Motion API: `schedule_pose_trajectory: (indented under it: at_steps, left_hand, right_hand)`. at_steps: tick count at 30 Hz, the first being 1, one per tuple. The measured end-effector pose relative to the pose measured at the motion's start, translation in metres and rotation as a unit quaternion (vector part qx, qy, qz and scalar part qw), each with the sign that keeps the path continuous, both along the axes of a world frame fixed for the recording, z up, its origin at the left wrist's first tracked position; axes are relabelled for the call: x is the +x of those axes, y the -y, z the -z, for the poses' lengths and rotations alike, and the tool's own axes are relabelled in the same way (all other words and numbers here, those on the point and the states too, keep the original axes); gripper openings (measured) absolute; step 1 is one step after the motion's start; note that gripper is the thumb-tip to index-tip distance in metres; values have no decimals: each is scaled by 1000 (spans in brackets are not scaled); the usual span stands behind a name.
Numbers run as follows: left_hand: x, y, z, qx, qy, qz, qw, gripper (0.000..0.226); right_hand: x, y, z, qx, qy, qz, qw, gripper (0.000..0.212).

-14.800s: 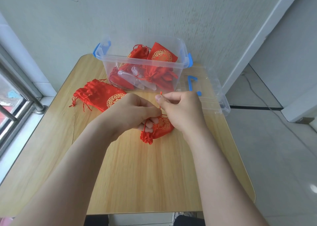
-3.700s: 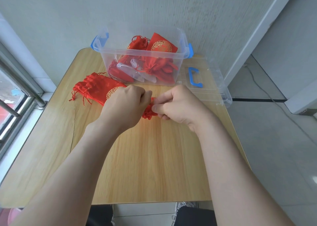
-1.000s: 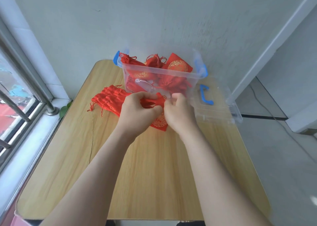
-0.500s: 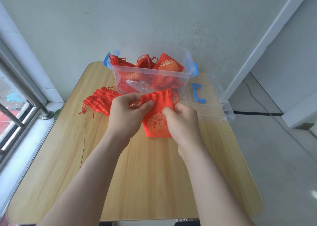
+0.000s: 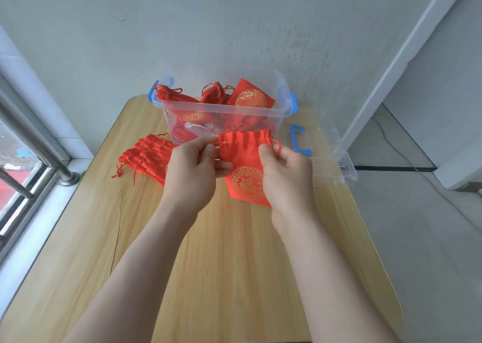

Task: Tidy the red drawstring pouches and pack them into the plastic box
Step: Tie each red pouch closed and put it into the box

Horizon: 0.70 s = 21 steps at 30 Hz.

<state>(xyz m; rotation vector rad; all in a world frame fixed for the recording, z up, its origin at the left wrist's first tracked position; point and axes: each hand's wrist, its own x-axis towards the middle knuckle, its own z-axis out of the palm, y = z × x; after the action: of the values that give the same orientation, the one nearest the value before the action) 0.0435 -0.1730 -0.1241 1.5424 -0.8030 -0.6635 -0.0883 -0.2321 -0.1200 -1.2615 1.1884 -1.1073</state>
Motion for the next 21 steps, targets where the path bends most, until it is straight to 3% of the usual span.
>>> schedule_pose_trajectory:
  at_steps: [4, 7, 11, 16, 21]
  left_hand:
    - [1, 1, -2, 1, -36, -30, 999, 37]
    - [-1, 2, -5, 10, -67, -61, 996, 40]
    - [-6, 2, -6, -2, -102, -104, 989, 23]
    - [-8, 5, -6, -31, -157, -134, 978, 12]
    - [-10, 2, -15, -89, -294, -125, 943, 29]
  right_hand:
    - [0, 3, -2, -70, -24, -8, 997, 38]
    - [-1, 4, -4, -89, -43, -18, 995, 34]
    - [0, 4, -5, -57, -15, 9, 998, 20]
    - [6, 2, -9, 35, 106, 12, 994, 30]
    - [-4, 7, -12, 141, 193, 37, 970, 24]
